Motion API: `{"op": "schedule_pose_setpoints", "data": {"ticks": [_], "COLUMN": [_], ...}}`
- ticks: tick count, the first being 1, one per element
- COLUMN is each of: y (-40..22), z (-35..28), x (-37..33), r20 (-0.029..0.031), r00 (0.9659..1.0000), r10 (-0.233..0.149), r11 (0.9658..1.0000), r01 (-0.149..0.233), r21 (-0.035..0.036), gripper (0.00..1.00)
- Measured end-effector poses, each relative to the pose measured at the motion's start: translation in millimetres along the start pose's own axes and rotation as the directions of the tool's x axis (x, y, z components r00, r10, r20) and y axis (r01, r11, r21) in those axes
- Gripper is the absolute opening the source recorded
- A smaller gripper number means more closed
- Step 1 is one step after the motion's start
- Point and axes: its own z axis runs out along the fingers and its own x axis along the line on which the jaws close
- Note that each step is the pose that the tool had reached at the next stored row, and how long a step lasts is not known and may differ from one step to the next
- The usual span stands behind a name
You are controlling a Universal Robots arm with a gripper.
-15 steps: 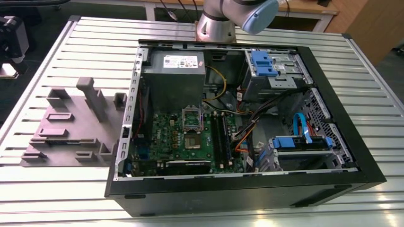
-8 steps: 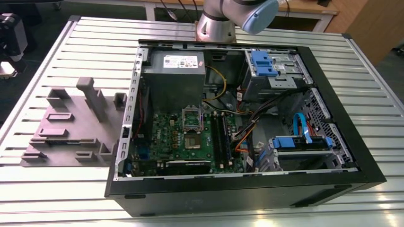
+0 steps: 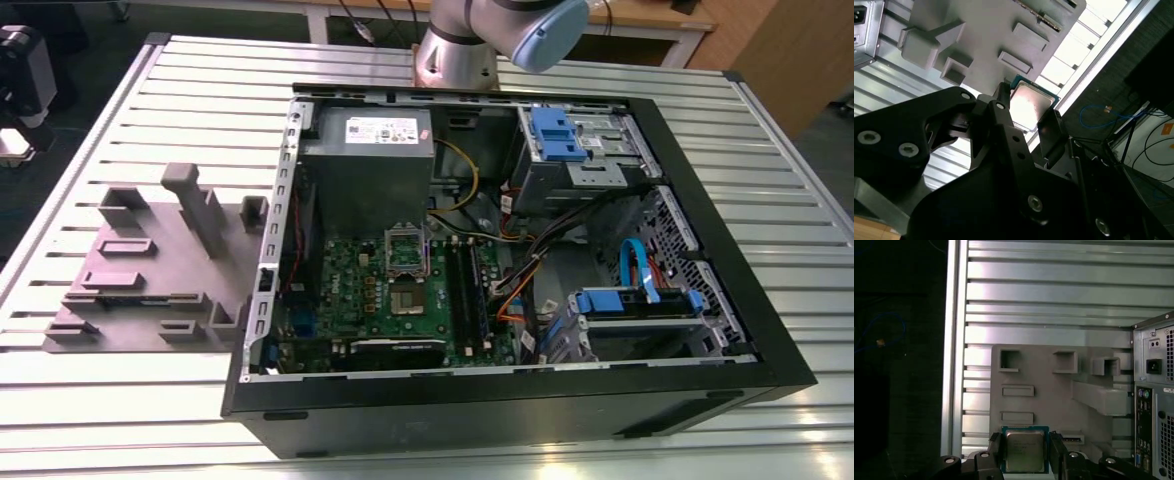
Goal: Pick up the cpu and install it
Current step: 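Pick up the cpu and move it towards the insertion slot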
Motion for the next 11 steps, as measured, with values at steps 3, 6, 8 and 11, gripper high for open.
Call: {"op": "schedule_pose_setpoints", "data": {"ticks": [3,6,8,11], "y": [0.0,-0.1,-0.1,-0.2], "z": [0.1,0.3,0.5,0.8], "x": [-2.2,-6.9,-9.7,-14.3], "r20": [-0.0001,-0.0001,0.0,0.0], "r00": [1.0,1.0,1.0,1.0], "r10": [0.0,0.0,0.0,0.0], "r11": [1.0,1.0,1.0,1.0], "r01": [0.0,0.0,0.0,0.0], "r21": [0.0,0.0,0.0,0.0], "gripper": [0.47,0.47,0.47,0.47]}}
